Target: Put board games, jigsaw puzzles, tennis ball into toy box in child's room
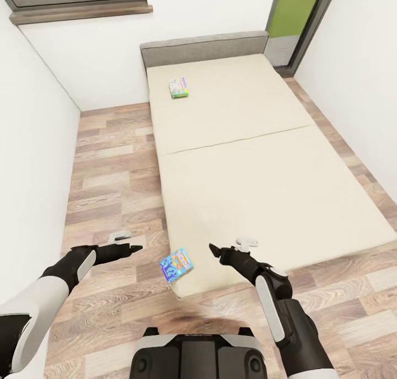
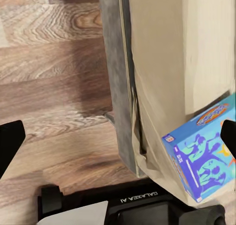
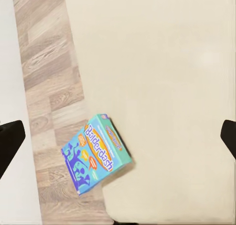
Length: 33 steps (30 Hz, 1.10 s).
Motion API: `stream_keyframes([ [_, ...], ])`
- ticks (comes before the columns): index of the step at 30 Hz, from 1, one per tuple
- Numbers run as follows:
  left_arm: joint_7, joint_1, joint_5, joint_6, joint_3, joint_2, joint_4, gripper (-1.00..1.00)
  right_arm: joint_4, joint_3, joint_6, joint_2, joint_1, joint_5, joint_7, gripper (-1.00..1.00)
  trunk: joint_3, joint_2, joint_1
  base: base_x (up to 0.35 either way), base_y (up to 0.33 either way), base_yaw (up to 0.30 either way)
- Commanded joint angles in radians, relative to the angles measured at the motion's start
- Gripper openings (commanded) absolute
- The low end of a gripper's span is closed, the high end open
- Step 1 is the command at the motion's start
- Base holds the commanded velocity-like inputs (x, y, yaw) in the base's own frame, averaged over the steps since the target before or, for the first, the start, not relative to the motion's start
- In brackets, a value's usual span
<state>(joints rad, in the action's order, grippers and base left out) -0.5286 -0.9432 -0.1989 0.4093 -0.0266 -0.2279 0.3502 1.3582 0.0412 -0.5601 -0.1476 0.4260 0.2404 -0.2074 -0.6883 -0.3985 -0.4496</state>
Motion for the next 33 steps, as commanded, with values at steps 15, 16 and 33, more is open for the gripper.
stream_keyframes([
  [15,0.0,0.0,-0.01,0.009,-0.003,0.001,0.001,1.0,0.001,0.024,-0.004,0.001,0.0,0.002,0.002,1.0,0.003,-0.002,0.0,-0.02,-0.108,0.09],
  [16,0.001,0.0,-0.01,0.009,-0.003,0.001,0.001,1.0,0.001,0.024,-0.004,0.001,0.0,0.002,0.002,1.0,0.004,-0.002,0.0,-0.002,-0.019,0.213],
  [33,0.001,0.0,-0.01,0.01,-0.003,0.001,0.001,1.0,0.001,0.025,-0.004,0.002,0.0,0.002,0.0,1.0,0.024,-0.002,0.0,0.0,-0.004,0.218],
])
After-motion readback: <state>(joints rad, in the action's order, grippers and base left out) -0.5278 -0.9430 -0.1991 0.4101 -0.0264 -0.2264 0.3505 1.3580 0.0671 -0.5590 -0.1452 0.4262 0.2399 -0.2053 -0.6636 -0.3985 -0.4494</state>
